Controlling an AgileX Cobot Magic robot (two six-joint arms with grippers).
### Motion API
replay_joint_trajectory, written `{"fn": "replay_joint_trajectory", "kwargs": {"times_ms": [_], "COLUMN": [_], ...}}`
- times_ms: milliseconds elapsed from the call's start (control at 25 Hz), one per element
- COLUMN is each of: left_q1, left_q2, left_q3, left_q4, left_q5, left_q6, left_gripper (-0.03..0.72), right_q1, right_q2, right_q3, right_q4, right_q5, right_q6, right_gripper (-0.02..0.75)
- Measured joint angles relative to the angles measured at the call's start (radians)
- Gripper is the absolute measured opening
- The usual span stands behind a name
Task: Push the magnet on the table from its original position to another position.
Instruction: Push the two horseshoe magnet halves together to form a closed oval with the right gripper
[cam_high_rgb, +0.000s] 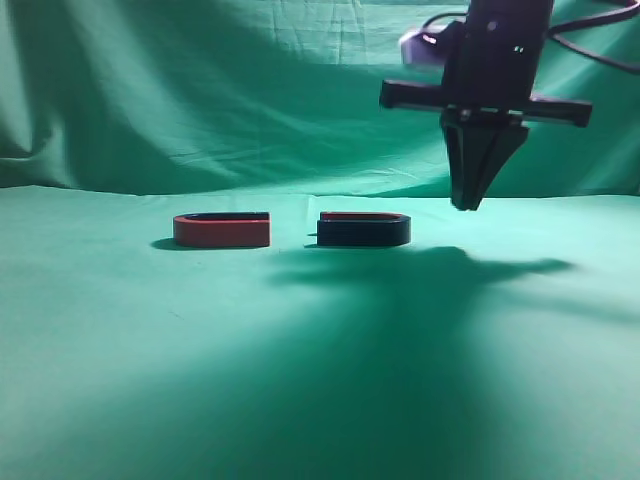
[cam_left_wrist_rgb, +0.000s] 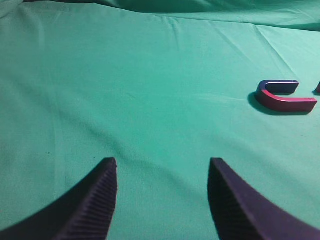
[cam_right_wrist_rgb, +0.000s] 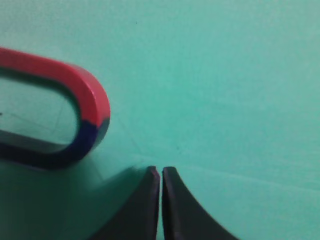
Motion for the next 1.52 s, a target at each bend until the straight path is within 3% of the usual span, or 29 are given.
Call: {"fn": "replay_joint_trajectory", "kwargs": {"times_ms": [680,1120,1520], "left_q1": [0.0,0.0,0.0], "left_q2": [0.0,0.0,0.0], "left_q3": [0.0,0.0,0.0], "left_q4": [0.0,0.0,0.0], "left_q5": [0.0,0.0,0.0], "left_q6": [0.0,0.0,0.0], "left_gripper": [0.372,0.372,0.372], "right_q1": [0.01,0.01,0.063], "right_q2": [0.163,0.17,0.172], "right_q3": [-0.158,-0.162,-0.164], "right_q4": [0.039,0.158,0.166], "right_q5": [-0.001,-0.045,-0.095], "right_q6": [0.003,-0.016,-0.022], "right_gripper": [0.0,0.0,0.0]}}
